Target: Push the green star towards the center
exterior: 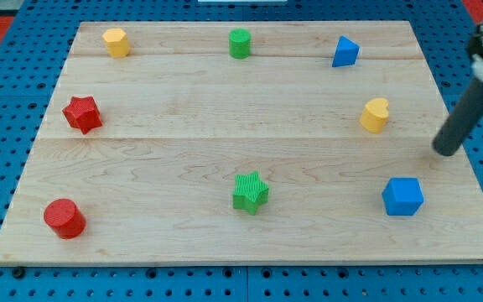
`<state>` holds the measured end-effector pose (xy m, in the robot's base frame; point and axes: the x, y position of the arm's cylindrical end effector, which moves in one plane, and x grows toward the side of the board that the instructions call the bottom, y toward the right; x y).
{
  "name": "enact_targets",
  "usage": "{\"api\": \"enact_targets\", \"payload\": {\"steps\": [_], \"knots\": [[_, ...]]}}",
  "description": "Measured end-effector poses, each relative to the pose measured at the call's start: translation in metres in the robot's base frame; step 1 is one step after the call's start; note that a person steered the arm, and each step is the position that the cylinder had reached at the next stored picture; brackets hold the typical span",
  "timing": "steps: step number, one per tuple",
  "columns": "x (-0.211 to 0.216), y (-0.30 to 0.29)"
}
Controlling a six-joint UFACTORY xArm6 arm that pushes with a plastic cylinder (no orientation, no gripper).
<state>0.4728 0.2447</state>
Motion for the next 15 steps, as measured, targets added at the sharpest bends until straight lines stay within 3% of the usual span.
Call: {"api": "enact_targets", "payload": {"steps": [1,2,4,6,8,11,12,13,14,15], "knots": [[0.019,-0.048],[0.070,-0.088],[0.089,-0.194],[0.046,-0.251],[0.053,-0.276],[-0.039,-0.275],[-0.025,-0.266],[-0.018,-0.299],[-0.053,-0.327],[-0.059,-0.273]]}}
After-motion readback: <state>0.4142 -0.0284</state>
